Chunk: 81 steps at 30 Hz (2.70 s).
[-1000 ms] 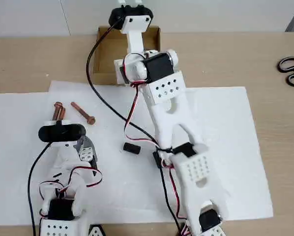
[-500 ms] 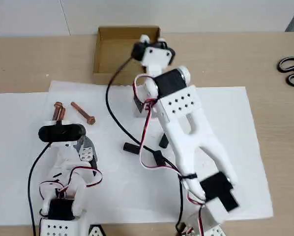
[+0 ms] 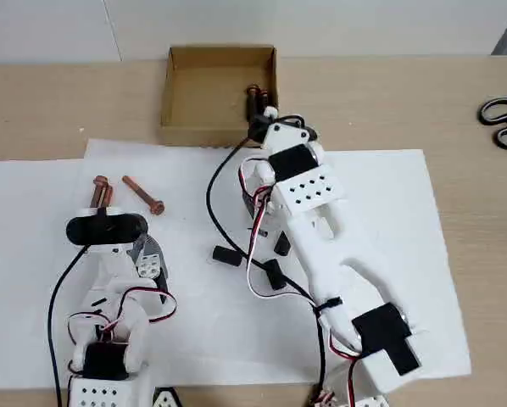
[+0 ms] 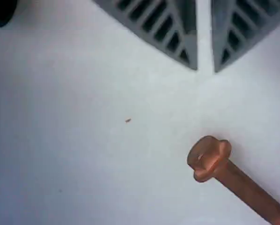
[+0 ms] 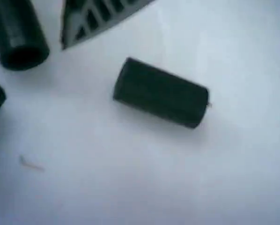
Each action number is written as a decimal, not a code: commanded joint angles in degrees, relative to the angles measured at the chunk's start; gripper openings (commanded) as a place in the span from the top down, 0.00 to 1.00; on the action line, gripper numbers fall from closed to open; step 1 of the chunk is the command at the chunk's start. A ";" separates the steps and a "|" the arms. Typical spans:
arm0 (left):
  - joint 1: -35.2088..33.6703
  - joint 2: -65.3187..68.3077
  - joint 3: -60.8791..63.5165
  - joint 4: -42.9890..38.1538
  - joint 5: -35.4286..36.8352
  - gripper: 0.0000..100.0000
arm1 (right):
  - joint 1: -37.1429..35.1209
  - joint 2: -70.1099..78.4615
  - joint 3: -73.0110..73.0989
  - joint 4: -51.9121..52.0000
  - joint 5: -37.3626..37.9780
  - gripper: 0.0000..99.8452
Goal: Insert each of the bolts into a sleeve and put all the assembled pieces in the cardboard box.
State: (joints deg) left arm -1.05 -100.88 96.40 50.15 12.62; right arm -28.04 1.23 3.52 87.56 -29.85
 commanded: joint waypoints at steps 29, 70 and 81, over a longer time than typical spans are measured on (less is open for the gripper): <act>-0.09 -0.62 -0.40 -1.32 0.18 0.99 | 5.05 2.59 10.99 -15.52 -0.09 0.82; -0.09 -0.62 -0.40 -1.23 0.18 0.99 | 0.84 -5.23 -0.88 -8.04 3.96 1.00; 0.79 0.00 -14.46 7.30 -0.09 0.99 | 8.13 -19.47 -1.05 6.73 5.19 1.00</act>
State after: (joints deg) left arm -1.05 -100.88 90.33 54.02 12.62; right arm -22.68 -13.89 5.27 91.25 -25.19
